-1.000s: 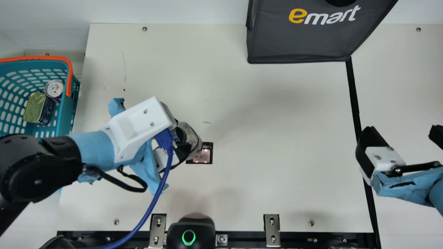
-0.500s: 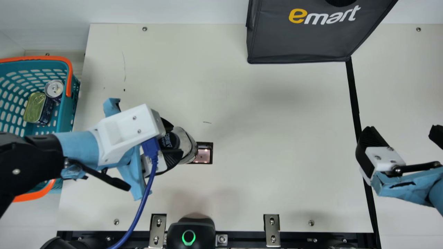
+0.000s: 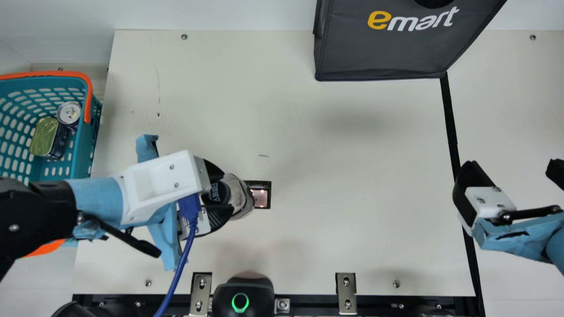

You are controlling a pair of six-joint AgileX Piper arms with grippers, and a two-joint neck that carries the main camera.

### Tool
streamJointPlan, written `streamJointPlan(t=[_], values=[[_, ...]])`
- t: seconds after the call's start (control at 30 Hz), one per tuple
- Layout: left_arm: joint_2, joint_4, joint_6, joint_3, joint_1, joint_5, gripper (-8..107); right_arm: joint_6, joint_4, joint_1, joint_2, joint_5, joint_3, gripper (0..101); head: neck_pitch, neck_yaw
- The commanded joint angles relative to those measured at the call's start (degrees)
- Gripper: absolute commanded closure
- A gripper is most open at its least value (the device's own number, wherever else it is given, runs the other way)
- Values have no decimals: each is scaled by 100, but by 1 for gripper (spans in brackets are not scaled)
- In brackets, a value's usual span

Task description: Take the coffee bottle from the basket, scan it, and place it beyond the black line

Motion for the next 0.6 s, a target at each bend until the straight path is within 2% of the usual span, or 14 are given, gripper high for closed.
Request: streamJointPlan(t=[0.0,0.57], values=[[-14,-9,29,32,-29,6,89,0,0,0,0,0,0,10,-157,9],[-265,8,314,327,-189,230,89,0,0,0,0,0,0,10,-157,9]])
